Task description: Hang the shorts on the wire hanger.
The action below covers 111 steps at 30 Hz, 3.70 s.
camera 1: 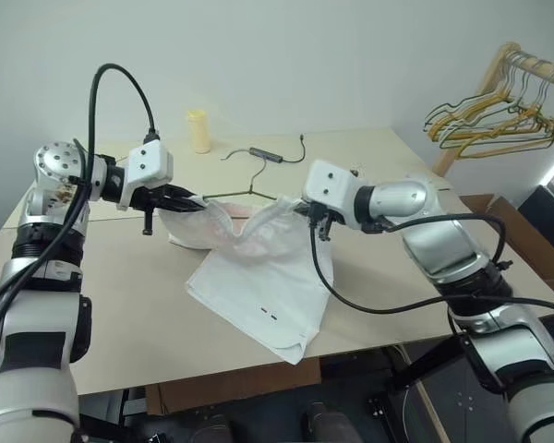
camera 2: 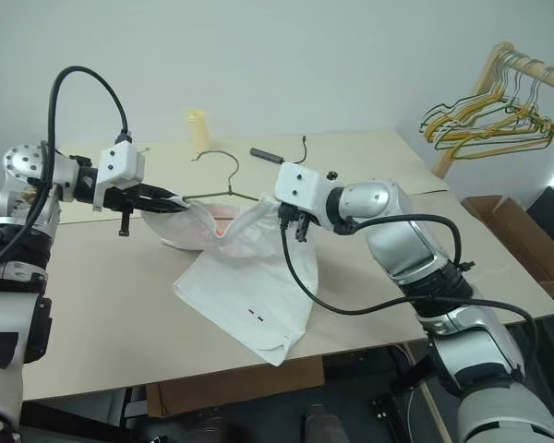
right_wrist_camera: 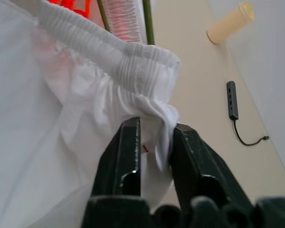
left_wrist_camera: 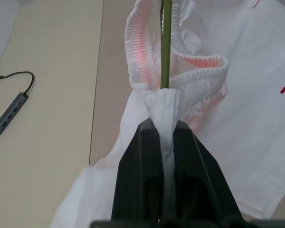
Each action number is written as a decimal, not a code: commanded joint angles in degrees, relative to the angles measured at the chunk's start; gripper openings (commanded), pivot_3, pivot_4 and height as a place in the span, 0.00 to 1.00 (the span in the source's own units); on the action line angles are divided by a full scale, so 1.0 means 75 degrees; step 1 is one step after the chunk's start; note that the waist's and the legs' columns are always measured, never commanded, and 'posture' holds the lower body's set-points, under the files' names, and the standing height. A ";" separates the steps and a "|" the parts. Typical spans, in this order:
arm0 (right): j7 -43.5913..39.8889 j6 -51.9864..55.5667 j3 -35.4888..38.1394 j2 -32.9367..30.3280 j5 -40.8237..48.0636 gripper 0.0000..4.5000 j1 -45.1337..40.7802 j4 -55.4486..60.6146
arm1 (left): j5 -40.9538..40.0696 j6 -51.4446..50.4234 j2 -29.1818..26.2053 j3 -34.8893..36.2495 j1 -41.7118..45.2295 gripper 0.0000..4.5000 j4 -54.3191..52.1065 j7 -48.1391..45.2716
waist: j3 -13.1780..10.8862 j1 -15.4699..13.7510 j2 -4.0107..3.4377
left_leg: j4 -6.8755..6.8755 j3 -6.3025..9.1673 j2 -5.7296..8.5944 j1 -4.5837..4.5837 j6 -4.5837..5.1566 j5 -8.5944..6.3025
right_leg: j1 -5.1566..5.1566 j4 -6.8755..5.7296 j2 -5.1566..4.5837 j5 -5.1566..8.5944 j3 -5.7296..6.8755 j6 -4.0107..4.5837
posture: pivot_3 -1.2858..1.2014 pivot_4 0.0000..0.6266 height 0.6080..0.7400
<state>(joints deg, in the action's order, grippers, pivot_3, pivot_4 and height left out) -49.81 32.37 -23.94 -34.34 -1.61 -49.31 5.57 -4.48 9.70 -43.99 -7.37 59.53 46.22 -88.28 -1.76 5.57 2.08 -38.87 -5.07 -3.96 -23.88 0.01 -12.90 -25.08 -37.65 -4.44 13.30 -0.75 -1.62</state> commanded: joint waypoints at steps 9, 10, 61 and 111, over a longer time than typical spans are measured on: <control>-0.0059 -0.0631 0.0628 0.0171 0.0114 0.76 0.0075 -0.0538 | -0.0254 0.0020 -0.0051 0.0281 0.0008 0.00 -0.0330 -0.0236 | 0.0000 0.0017 0.0000 | 0.0000 -0.0001 0.0000 0.0002 0.0000 0.0000 | 0.0000 0.0001 0.0000 0.0000 -0.0002 0.0000 | 0.49 0.00 1.00; -0.0215 -0.0542 0.0735 0.0191 0.0309 0.76 0.0074 -0.0545 | -0.0276 0.0007 -0.0042 0.0288 0.0001 0.00 -0.0353 -0.0258 | 0.0000 0.0016 0.0000 | 0.0001 -0.0001 0.0000 0.0002 0.0000 0.0000 | 0.0001 0.0001 0.0000 0.0000 -0.0002 0.0000 | 0.49 0.00 1.00; 0.1544 0.4601 0.3617 0.0138 0.2260 0.00 0.0796 -0.0410 | -0.2345 -0.1083 0.0252 0.2582 0.0219 0.99 0.0067 0.0730 | 0.0000 0.0024 0.0000 | -0.0004 0.0002 0.0000 0.0001 0.0000 -0.0001 | 0.0005 -0.0003 -0.0005 0.0000 0.0003 0.0000 | 0.47 0.00 1.00; 1.0457 0.2897 0.9834 -0.0468 0.0770 0.00 -0.2203 -0.5247 | -0.4842 -0.3390 0.0901 0.3172 -0.3595 0.99 -0.5623 0.1848 | -0.0025 0.0854 -0.0066 | 0.0046 0.0016 0.0011 0.0102 0.0012 -0.0008 | 0.0119 0.0081 -0.0004 -0.0011 -0.0028 -0.0025 | 0.46 0.00 1.00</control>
<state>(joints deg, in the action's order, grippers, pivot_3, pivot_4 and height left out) 27.36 56.56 48.36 -35.71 2.46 -63.34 -32.92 -40.57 -16.35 -36.83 16.02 32.26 5.71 -74.75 -1.95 11.98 1.58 -38.49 -4.94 -3.88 -23.11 0.10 -12.95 -24.19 -37.02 -4.47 13.22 -0.96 -1.81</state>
